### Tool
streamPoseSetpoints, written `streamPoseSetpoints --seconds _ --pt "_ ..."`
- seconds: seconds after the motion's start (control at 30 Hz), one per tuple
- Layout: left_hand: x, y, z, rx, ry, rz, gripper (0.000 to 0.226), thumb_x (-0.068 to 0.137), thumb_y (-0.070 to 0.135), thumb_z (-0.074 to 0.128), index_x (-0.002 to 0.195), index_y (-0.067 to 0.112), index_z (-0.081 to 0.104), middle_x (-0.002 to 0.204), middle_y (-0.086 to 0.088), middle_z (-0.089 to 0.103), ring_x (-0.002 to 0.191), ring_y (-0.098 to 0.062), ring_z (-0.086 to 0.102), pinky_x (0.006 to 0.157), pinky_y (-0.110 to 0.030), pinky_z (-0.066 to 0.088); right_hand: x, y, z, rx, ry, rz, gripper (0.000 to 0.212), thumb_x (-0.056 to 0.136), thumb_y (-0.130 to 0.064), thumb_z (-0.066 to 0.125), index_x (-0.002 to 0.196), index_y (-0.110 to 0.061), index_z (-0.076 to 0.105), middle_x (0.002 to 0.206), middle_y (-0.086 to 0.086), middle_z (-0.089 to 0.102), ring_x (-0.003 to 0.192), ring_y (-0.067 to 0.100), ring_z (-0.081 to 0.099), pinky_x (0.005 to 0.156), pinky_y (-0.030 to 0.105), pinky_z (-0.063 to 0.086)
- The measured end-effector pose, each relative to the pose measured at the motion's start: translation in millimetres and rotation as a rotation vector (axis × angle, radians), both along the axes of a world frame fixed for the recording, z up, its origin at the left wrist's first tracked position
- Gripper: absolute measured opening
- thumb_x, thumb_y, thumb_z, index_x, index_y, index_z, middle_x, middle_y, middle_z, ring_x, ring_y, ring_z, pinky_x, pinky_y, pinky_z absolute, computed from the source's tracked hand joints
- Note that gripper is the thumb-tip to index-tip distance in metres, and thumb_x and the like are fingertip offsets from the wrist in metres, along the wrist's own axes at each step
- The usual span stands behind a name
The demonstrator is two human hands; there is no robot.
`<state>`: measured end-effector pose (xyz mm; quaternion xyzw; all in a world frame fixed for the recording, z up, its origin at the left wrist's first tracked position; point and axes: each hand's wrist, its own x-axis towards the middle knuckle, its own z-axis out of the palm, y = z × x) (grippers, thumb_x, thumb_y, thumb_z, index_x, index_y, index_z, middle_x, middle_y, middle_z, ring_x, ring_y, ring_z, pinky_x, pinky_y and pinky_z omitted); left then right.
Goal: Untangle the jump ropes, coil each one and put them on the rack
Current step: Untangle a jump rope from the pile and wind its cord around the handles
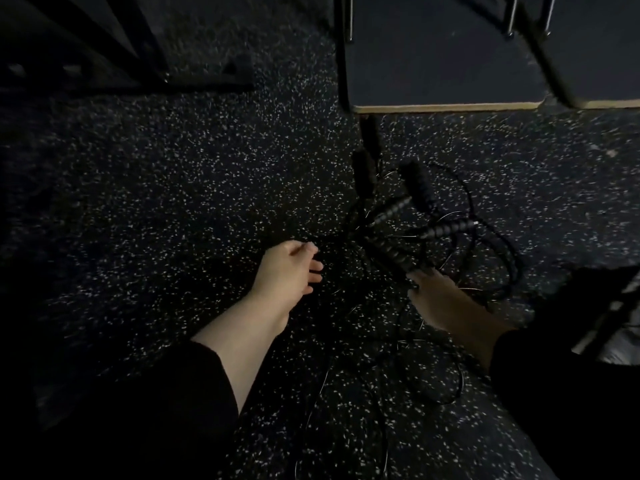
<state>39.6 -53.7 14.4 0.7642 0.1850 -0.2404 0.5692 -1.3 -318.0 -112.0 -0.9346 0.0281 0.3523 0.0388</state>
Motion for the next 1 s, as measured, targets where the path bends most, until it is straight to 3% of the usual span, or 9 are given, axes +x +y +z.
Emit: streamPoseSetpoints --seconds 0.1,0.2,0.33,0.47,0.57,0.7,0.83,0.93,1.0 --pt "6 1 -22 -0.002 0.017 -0.024 0.021 0.108 0.03 0.049 0.118 0.021 0.065 0.103 -0.005 0.075 0.095 -0.021 0.074 0.081 -0.033 0.059 17 5 -32 0.085 -0.103 -0.148 0.044 0.104 -0.029 0.05 0.148 -0.023 0.052 0.167 0.012 0.02 0.15 0.042 0.022 0.116 0.061 0.033" --pt "6 8 -38 0.01 0.011 -0.054 0.021 0.108 0.031 0.049 0.115 0.022 0.067 0.103 -0.002 0.075 0.093 -0.018 0.073 0.079 -0.031 0.059 32 5 -60 0.125 -0.116 -0.291 0.051 0.103 -0.031 0.051 0.153 -0.024 0.045 0.168 0.012 0.017 0.153 0.041 0.016 0.121 0.06 0.023" --pt "3 14 -49 0.014 0.023 -0.056 0.02 0.107 0.03 0.05 0.116 0.023 0.067 0.103 -0.002 0.075 0.095 -0.019 0.073 0.081 -0.033 0.059 42 10 -49 0.121 -0.055 -0.334 0.04 0.105 -0.037 0.052 0.142 -0.023 0.057 0.154 0.016 0.036 0.143 0.04 0.035 0.115 0.052 0.032" --pt "6 12 -52 -0.017 0.026 -0.04 0.021 0.107 0.03 0.051 0.119 0.023 0.067 0.103 -0.002 0.075 0.095 -0.019 0.073 0.082 -0.033 0.059 19 31 -24 0.228 -0.401 -0.335 0.02 0.104 -0.036 0.054 0.122 -0.031 0.062 0.109 -0.004 0.053 0.108 0.025 0.06 0.106 0.05 0.033" --pt "4 4 -52 -0.036 0.024 -0.054 0.021 0.107 0.031 0.051 0.117 0.023 0.067 0.102 0.0 0.075 0.094 -0.018 0.073 0.083 -0.033 0.06 -11 59 -12 0.361 -0.589 -0.298 0.046 0.102 -0.029 0.057 0.145 -0.026 0.041 0.11 -0.01 0.064 0.108 0.015 0.061 0.112 0.047 0.025" --pt "-4 -9 -54 -0.046 0.142 -0.1 0.02 0.104 0.044 0.054 0.102 0.029 0.066 0.108 0.0 0.073 0.099 -0.02 0.071 0.089 -0.042 0.061 -37 89 0 0.484 -0.666 -0.232 0.052 0.1 -0.03 0.06 0.149 -0.018 0.047 0.129 0.0 0.066 0.117 0.021 0.063 0.104 0.046 0.047" --pt "-15 -17 -59 -0.224 0.23 0.052 0.03 0.097 0.046 0.066 0.111 0.019 0.068 0.108 -0.005 0.074 0.097 -0.022 0.075 0.09 -0.042 0.061 -51 98 12 0.648 -0.594 -0.231 0.052 0.1 -0.029 0.062 0.147 -0.03 0.041 0.132 -0.004 0.061 0.108 0.02 0.066 0.09 0.041 0.057" --pt "-19 -18 -53 -0.262 0.091 0.093 0.024 0.098 0.037 0.066 0.116 0.022 0.061 0.113 -0.004 0.074 0.097 -0.017 0.075 0.088 -0.041 0.062 -53 89 11 0.661 -0.531 -0.29 0.053 0.096 -0.031 0.069 0.142 -0.036 0.042 0.116 -0.012 0.067 0.095 0.012 0.067 0.082 0.033 0.057" --pt "-15 -19 -41 -0.277 -0.084 0.142 0.017 0.1 0.033 0.064 0.113 0.023 0.059 0.112 -0.002 0.071 0.093 -0.011 0.074 0.086 -0.039 0.063 -52 78 5 0.566 -0.565 -0.311 0.033 0.098 -0.032 0.067 0.129 -0.031 0.054 0.098 -0.013 0.07 0.082 0.009 0.067 0.076 0.034 0.056"
